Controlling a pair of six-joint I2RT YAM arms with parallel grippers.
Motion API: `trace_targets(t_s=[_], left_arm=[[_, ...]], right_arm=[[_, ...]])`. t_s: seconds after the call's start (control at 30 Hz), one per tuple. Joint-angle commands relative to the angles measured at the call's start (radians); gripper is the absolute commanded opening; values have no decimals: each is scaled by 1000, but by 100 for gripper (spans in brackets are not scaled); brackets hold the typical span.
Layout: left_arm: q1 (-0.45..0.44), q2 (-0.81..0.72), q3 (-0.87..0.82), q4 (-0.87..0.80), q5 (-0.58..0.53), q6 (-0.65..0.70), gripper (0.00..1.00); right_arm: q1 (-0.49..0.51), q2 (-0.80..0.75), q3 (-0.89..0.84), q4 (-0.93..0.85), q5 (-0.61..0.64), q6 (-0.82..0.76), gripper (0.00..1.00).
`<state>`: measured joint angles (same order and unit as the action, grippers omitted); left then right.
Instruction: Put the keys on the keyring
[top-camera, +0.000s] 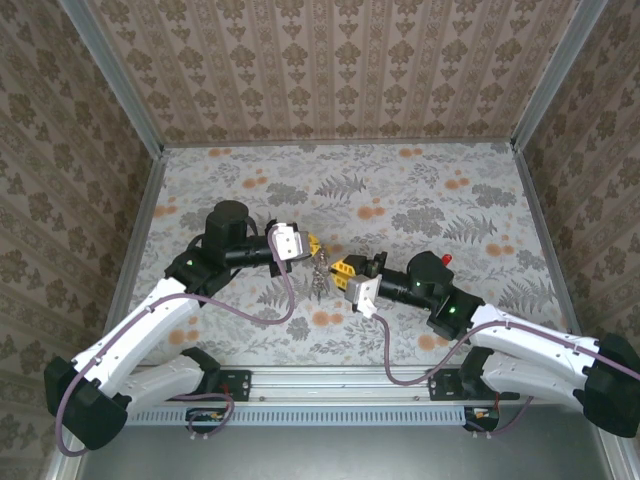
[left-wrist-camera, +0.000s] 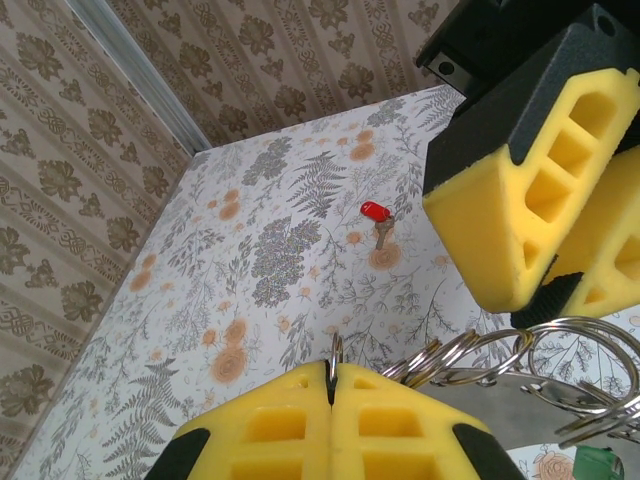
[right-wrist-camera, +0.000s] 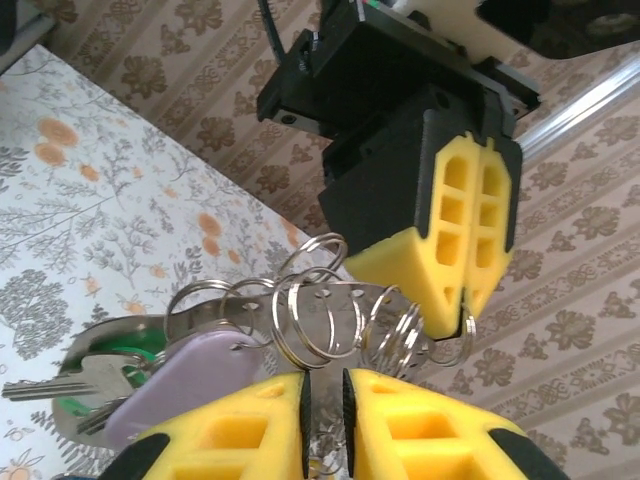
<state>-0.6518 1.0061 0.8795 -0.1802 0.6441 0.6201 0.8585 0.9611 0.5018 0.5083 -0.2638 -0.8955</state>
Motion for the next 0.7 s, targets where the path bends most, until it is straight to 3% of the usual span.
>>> trace_targets(t_s=[0.0,0.2,0.3,0.67], left_arm=[[8,-15,30,31,26,-15,0],[9,-15,23,42,25,-28,0],[11,-13,23,46,22,-39,0],[21,-22,19,65,22,-81,0]], right_arm=[[7,-14,-11,50,31,-2,20],[8,-28,-16,48,-2,3,22],[7,-44,-21,0,-48,-29,29],[25,-35,-22,-48,-32,-62,23]])
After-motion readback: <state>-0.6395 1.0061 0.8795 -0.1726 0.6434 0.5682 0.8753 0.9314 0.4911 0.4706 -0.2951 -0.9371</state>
